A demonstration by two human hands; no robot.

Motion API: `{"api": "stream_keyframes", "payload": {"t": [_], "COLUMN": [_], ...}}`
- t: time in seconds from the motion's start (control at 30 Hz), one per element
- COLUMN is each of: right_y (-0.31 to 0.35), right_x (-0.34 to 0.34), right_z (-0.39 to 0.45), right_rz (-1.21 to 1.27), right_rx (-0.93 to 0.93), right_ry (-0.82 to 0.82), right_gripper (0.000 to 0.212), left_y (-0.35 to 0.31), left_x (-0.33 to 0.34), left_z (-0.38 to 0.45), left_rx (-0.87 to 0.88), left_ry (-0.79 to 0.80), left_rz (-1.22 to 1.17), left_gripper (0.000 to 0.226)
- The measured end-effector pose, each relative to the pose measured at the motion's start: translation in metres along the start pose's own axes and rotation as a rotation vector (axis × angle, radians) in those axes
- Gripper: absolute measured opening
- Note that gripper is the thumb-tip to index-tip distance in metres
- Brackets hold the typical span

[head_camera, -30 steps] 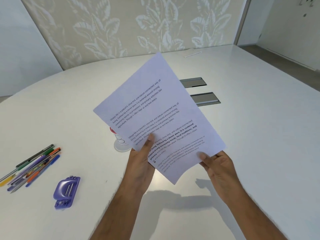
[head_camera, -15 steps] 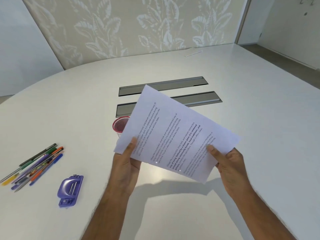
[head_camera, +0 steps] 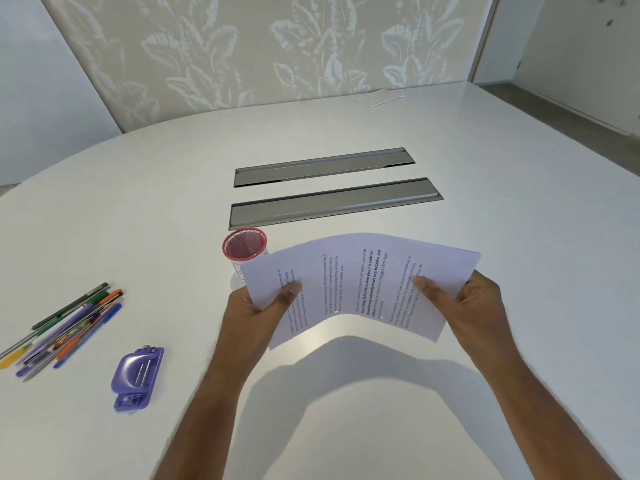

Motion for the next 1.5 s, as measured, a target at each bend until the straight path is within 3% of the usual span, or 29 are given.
{"api": "stream_keyframes", "payload": {"t": [0.37, 0.77, 1.0, 1.13, 1.37, 1.5], "right_y": [-0.060, -0.027, -0.039, -0.041, -0.025, -0.019], "right_x": [-0.002, -0.009, 0.004, 0.033, 0.062, 0.056], "right_z": [-0.009, 0.002, 0.004, 0.002, 0.004, 0.009], "right_rz": [0.007, -0.034, 0.365, 0.631, 0.739, 0.677], "right_rx": [0.136, 0.058, 0.157, 0.226, 0.259, 0.183], "right_ry": [-0.016, -0.002, -0.030, 0.013, 0.049, 0.036], "right_gripper": [0.019, 0.026, 0.051, 0.047, 0.030, 0.037], "left_y": [0.051, 0.027, 0.001, -0.004, 0.009, 0.018], "left_x": [0.024, 0.011, 0.015, 0.022, 0.030, 0.026], "left_z": [-0.010, 0.000, 0.001, 0.003, -0.001, -0.003], "left_rx": [-0.164, -0.109, -0.016, -0.008, -0.066, -0.075], "left_ry": [0.050, -0.018, 0.031, 0.055, 0.057, 0.034], "left_rz": [-0.019, -0.108, -0.334, -0.457, -0.475, -0.483], "left_gripper": [0.036, 0.032, 0.033, 0.037, 0.037, 0.039]}}
Point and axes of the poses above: each hand's wrist, its own z-axis towards the middle knuckle, its own x-axis out of the palm, y = z × x, the point moved 9 cm from there along z, towards the middle knuckle, and after that the axes turned 1 degree about -y, right-handed, at the moved point
